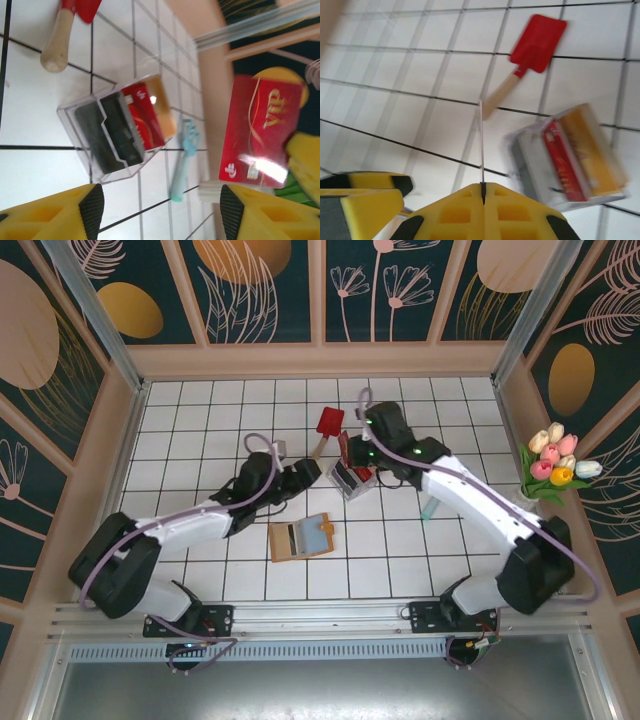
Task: Put the credit cards into the card holder
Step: Pick up the credit card from the storage box.
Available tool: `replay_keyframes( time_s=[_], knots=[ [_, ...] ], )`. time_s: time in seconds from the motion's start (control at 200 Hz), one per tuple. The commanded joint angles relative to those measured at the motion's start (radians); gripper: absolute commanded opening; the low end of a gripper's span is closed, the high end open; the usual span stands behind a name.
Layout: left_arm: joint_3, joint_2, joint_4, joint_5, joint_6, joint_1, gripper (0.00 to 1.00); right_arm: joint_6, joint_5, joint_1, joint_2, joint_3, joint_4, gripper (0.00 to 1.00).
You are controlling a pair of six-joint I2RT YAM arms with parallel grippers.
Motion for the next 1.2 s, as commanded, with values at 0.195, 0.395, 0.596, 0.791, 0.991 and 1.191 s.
replay_keyframes(
  time_s=[0.195, 0.395, 0.596, 0.791, 0.991, 1.191],
  knots=[
    [0.004, -0.037, 0.264, 0.196, -0.040, 0.035, 0.66, 0.316, -0.442, -0.051, -0.077, -0.161, 0.421, 0.03],
    [-0.017, 0.002, 0.446, 0.242, -0.118, 0.034, 0.54, 0.355, -0.499, -0.051, -0.062, -0.167, 0.481, 0.03],
    [-0.030, 0.008, 0.515, 0.250, -0.150, 0.035, 0.33, 0.368, -0.511, -0.052, -0.049, -0.174, 0.491, 0.04],
    [-0.036, 0.009, 0.541, 0.257, -0.163, 0.034, 0.10, 0.387, -0.522, -0.052, -0.040, -0.198, 0.519, 0.04],
    [-0.055, -0.053, 0.316, 0.212, -0.083, 0.035, 0.00, 0.309, -0.399, -0.047, -0.047, -0.215, 0.373, 0.22],
    [-0.220, -0.258, -0.093, 0.051, 0.027, 0.034, 0.00, 0.214, -0.196, 0.027, -0.019, -0.280, 0.194, 0.40]
  ],
)
